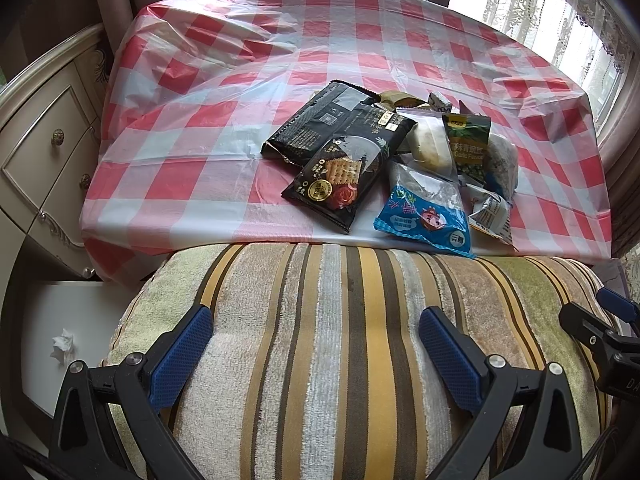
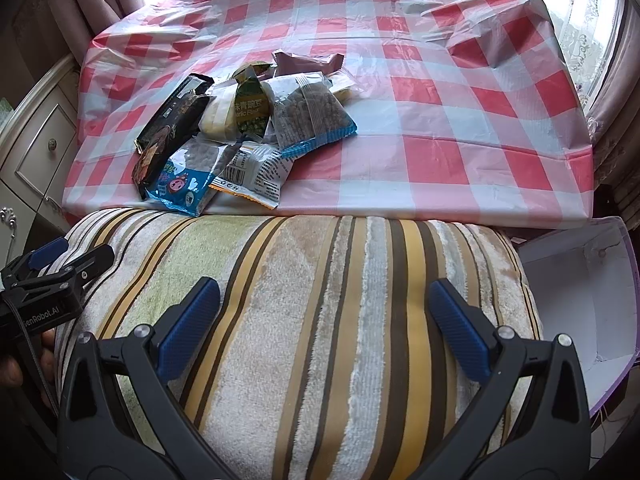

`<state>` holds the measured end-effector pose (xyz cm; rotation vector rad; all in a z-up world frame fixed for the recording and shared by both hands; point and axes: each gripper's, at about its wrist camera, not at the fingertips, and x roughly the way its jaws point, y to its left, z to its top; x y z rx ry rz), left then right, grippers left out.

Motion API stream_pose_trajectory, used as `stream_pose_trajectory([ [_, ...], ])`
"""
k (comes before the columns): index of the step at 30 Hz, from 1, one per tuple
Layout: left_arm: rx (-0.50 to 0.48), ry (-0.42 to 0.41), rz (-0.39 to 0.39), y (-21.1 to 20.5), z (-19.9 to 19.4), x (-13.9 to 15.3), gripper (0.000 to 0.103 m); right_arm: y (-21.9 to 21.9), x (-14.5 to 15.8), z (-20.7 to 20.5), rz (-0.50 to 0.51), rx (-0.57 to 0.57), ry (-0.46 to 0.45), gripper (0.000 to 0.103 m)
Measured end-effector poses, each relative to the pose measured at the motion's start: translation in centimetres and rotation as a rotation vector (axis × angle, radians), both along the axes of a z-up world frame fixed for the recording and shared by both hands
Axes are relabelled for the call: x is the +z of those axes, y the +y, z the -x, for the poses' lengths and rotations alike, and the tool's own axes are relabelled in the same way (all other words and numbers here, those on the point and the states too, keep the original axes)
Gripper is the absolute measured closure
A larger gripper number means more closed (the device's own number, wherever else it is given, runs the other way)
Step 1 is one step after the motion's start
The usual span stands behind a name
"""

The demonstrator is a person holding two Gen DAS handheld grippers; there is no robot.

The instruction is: Organize snacks

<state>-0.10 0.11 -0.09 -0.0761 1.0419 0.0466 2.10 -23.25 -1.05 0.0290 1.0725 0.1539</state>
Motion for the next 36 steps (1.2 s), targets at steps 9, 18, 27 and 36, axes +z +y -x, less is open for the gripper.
stream_pose_trajectory([
  [9, 0.003, -0.001, 0.003, 0.08, -0.17, -0.05, 0.0, -0.06, -0.11, -0.15, -0.007, 0.003, 0.001, 0.0],
  [18, 0.002, -0.001, 0.002, 0.08, -0.13, -0.06, 0.0, -0.01, -0.17, -0.1, -0.004, 0.003, -0.001, 0.0],
  [27, 0.002, -0.001, 0.003, 0.05, -0.11, -0.06, 0.0, 0.04, -0.18, -0.11, -0.003, 0.004, -0.001, 0.0],
  [36, 0.002, -0.002, 0.002, 0.05, -0.11, -0.07, 0.0, 0.06, -0.23, -0.08, 0.001, 0.004, -0.001, 0.0],
])
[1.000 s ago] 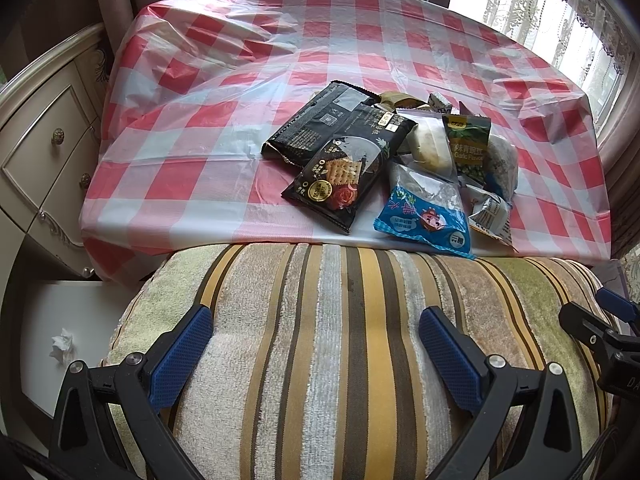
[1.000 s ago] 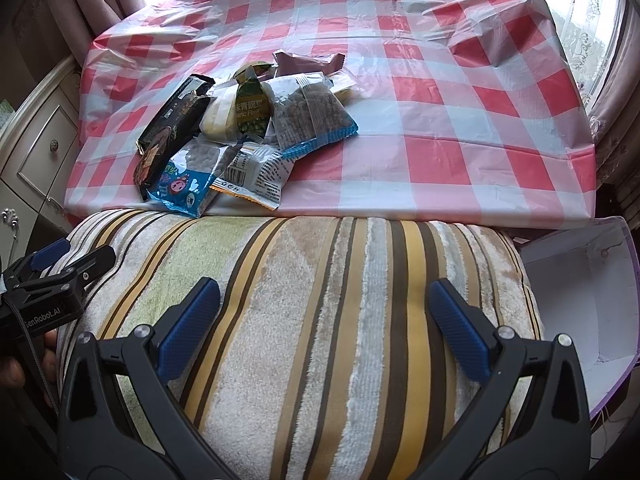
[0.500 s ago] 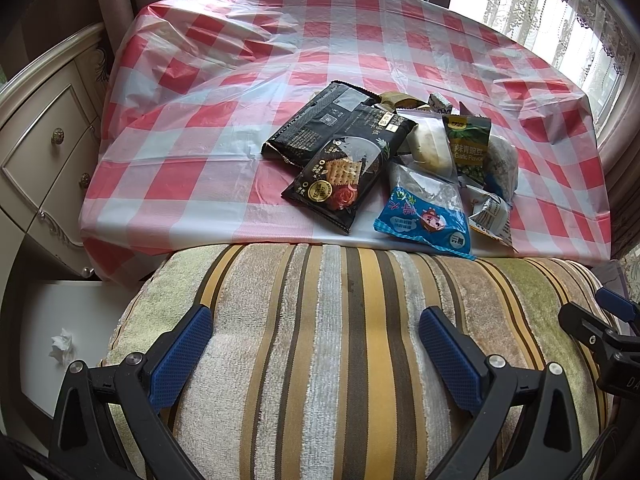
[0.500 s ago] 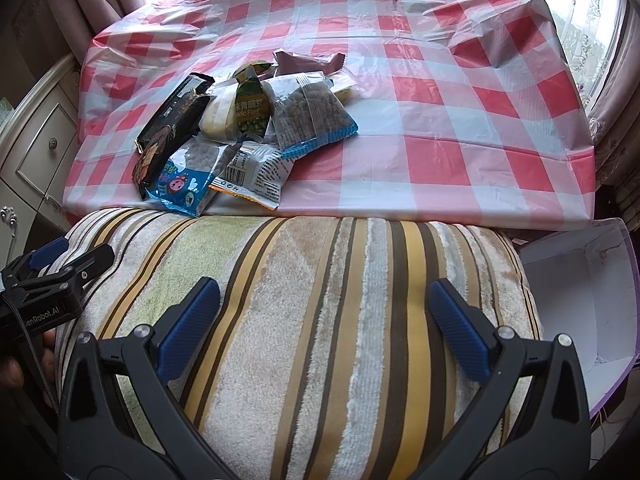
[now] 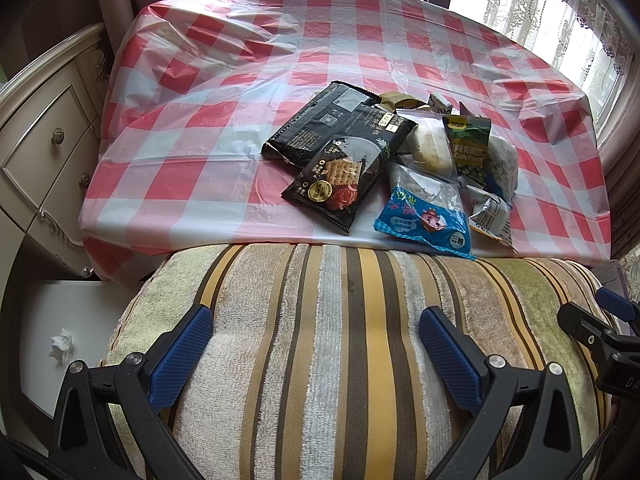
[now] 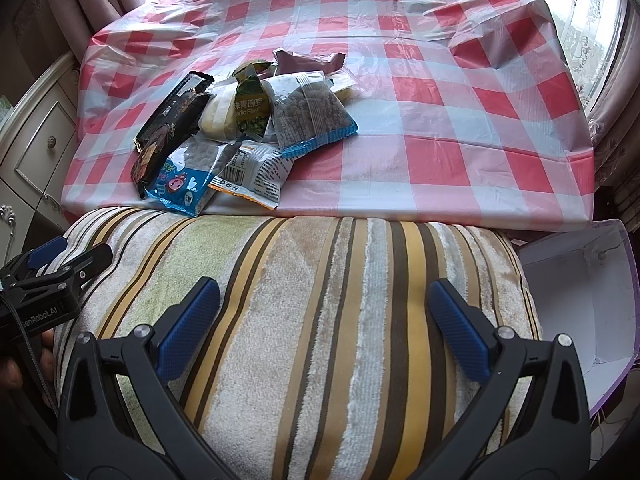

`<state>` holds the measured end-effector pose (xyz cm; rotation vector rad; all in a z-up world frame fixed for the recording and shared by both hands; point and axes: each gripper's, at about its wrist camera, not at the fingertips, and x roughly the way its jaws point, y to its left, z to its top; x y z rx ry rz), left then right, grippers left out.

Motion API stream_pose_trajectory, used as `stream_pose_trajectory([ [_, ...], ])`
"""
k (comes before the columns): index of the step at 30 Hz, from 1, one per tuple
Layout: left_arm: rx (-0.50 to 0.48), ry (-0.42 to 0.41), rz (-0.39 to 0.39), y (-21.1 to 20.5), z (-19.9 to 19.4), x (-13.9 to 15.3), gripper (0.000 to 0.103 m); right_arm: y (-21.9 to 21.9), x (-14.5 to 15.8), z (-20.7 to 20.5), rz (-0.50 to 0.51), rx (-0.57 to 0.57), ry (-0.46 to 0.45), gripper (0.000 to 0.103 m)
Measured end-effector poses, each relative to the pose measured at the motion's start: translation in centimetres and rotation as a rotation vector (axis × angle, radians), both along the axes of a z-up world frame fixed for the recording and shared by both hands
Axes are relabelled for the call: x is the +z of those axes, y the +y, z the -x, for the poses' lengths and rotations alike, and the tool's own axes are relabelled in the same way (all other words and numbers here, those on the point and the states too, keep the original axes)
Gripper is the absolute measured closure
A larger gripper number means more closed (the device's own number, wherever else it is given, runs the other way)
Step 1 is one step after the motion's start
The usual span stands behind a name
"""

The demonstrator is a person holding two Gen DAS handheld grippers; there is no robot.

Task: Organize snacks
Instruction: 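Grasp the black cracker packet with the left tool while the right tool grasps the clear grey-nut bag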

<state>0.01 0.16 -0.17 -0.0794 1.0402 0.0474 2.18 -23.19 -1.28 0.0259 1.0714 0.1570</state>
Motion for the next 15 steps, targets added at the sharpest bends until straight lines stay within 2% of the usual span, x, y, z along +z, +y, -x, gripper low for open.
stream_pose_trajectory([
  [4, 0.0, 0.0, 0.0, 0.0, 0.0, 0.0, 0.0, 0.2, 0.0, -0.1, 0.01, 0.003, 0.004, 0.0],
  [9, 0.01, -0.019, 0.006, 0.1, 0.0, 0.3, 0.0, 0.1, -0.1, -1.8, -0.045, 0.024, 0.027, 0.0],
  [11, -0.016, -0.031, 0.005, -0.2, -0.3, 0.5, 0.0, 0.4, -0.4, -2.8, -0.051, 0.036, 0.041, 0.0],
  [13, -0.034, -0.039, 0.032, -0.2, -0.8, 0.7, 0.003, 0.7, -0.7, -3.6, -0.058, 0.052, 0.05, 0.0],
  [15, -0.034, -0.043, 0.055, -0.1, -1.4, 0.7, 0.009, 0.8, -0.8, -4.5, -0.077, 0.044, 0.057, 0.0],
])
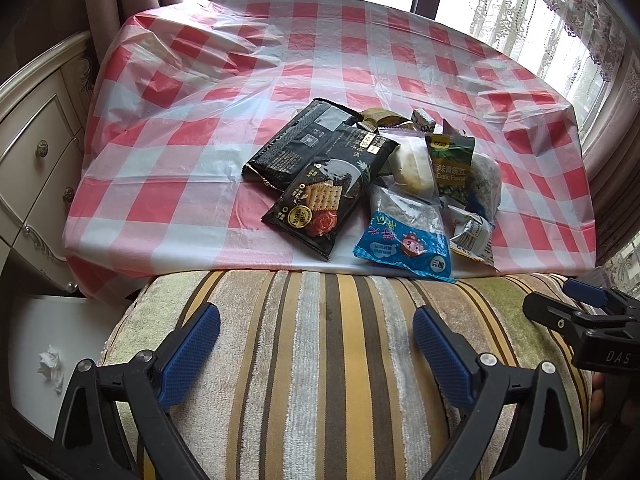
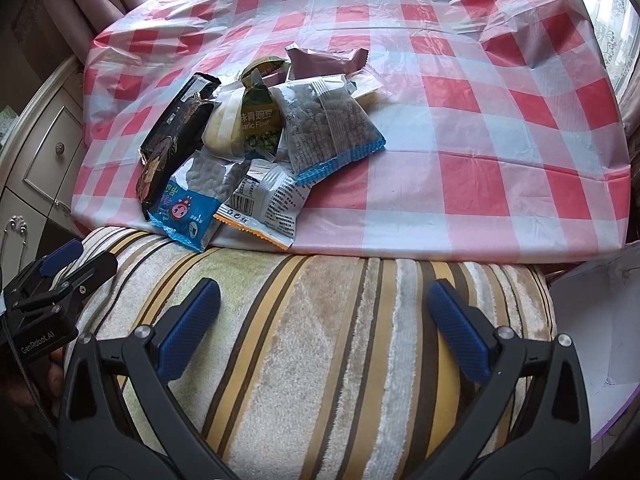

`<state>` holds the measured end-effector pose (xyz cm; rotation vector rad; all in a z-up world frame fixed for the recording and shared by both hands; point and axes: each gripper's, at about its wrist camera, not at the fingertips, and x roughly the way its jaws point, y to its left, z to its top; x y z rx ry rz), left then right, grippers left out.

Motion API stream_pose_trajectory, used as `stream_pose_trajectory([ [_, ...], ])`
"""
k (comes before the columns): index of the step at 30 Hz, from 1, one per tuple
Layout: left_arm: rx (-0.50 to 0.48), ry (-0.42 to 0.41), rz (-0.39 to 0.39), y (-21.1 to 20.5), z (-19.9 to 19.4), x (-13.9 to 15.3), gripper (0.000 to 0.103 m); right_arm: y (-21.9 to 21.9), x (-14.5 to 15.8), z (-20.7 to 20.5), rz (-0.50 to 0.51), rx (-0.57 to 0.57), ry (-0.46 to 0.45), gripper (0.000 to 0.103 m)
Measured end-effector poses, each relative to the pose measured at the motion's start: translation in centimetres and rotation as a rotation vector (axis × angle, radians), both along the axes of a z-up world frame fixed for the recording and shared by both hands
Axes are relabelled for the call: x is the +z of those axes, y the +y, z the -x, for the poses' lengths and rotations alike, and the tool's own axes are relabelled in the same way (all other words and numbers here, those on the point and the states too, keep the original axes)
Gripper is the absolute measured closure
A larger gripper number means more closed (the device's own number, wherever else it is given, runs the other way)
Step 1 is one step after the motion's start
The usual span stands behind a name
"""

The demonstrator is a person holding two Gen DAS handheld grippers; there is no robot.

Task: Organize snacks
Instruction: 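Grasp the black cracker packet with the left tool while the right tool grasps the clear grey-nut bag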

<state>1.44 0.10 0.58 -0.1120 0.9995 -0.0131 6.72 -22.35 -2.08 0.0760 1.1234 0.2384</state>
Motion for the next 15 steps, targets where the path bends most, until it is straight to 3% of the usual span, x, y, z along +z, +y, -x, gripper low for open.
stream_pose_trajectory([
  [6, -0.012, 0.006, 0.04, 0.2, -2.3, -0.2, 0.025, -0.7, 0.1, -3.1, -0.104, -0.103, 0.001, 0.0],
  [15, -0.096, 0.016, 0.032, 0.5, -8.4, -0.4, 0.025, 0.6, 0.0, -7.9, -0.065, -0.05, -0.026, 0.0],
])
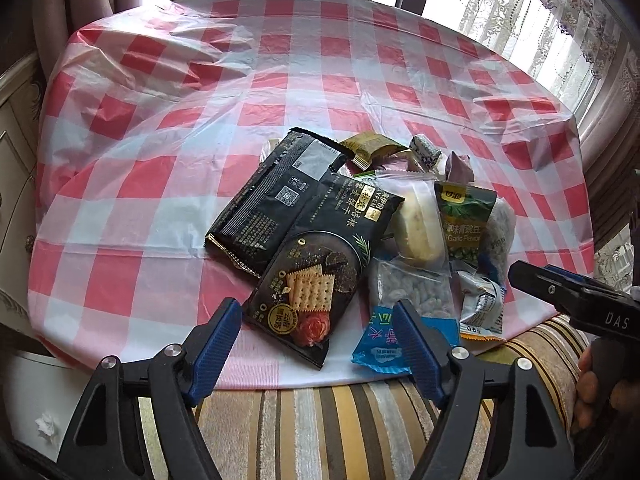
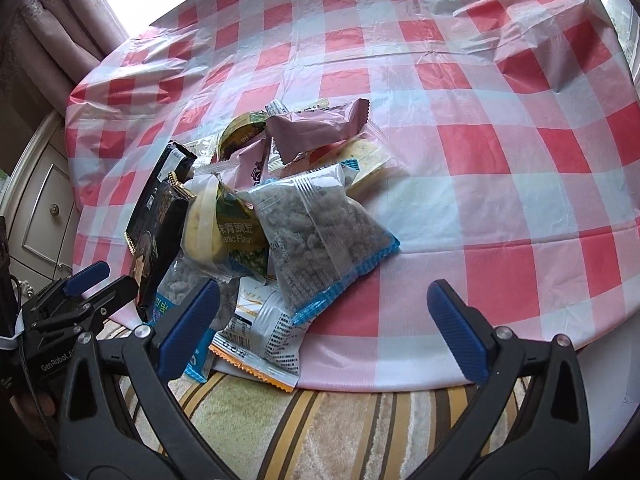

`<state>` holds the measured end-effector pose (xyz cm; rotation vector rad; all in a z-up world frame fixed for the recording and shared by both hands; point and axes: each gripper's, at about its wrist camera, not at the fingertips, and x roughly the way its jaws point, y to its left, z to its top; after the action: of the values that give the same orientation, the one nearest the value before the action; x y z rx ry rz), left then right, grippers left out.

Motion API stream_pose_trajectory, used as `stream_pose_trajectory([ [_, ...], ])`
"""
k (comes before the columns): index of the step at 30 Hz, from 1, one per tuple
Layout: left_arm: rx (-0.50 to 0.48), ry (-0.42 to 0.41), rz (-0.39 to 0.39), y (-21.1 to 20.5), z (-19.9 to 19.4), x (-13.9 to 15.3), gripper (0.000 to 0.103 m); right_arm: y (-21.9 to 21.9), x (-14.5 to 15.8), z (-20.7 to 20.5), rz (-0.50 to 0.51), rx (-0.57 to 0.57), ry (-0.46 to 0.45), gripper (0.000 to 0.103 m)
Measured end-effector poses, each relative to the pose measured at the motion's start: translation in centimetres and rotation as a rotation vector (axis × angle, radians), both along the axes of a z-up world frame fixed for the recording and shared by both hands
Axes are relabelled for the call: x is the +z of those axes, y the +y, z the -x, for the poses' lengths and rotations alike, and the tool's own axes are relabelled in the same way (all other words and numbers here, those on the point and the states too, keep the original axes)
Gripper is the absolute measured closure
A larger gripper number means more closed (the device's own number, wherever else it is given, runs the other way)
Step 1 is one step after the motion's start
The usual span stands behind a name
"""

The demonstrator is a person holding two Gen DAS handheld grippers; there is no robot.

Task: Organize snacks
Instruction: 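Grasp the black cracker packet with the left tool while the right tool grasps the clear grey-nut bag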

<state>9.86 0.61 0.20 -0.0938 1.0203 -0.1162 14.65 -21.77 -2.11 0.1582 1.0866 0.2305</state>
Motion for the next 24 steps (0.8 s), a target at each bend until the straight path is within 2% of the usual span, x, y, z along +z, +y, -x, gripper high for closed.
stream_pose_trajectory([
  [5, -0.073, 0.05, 0.034, 0.5, -2.6, -1.3, 0.025, 0.4, -0.2, -1.8, 0.069, 0.051, -0.028, 0.004],
  [7, -0.085, 0.069, 0.03, 0.4, -3.2, -1.8, 0.025, 0.6, -0.5, -2.4, 0.075, 0.078, -0.015, 0.015],
  [8, -0.098, 0.079, 0.031, 0.3, -3.5, -2.0, 0.025, 0.6, -1.0, -2.8, 0.073, 0.082, 0.005, 0.031],
  [10, -0.114, 0.099, 0.034, 0.1, -4.2, -2.6, 0.039, 0.6, -1.1, -2.8, 0.063, 0.089, 0.005, 0.035],
  [12, -0.121, 0.097, 0.012, -0.2, -4.4, -2.6, 0.045, 0.9, -0.7, -2.3, 0.056, 0.114, -0.02, 0.053],
  [15, -0.145, 0.088, -0.008, -0.7, -4.2, -2.5, 0.049, 0.9, -0.4, -1.8, 0.055, 0.121, -0.04, 0.06],
  [24, -0.105, 0.009, -0.038, -0.7, -2.3, -0.2, 0.051, -2.0, 1.1, 0.1, -0.06, 0.07, -0.09, 0.065],
])
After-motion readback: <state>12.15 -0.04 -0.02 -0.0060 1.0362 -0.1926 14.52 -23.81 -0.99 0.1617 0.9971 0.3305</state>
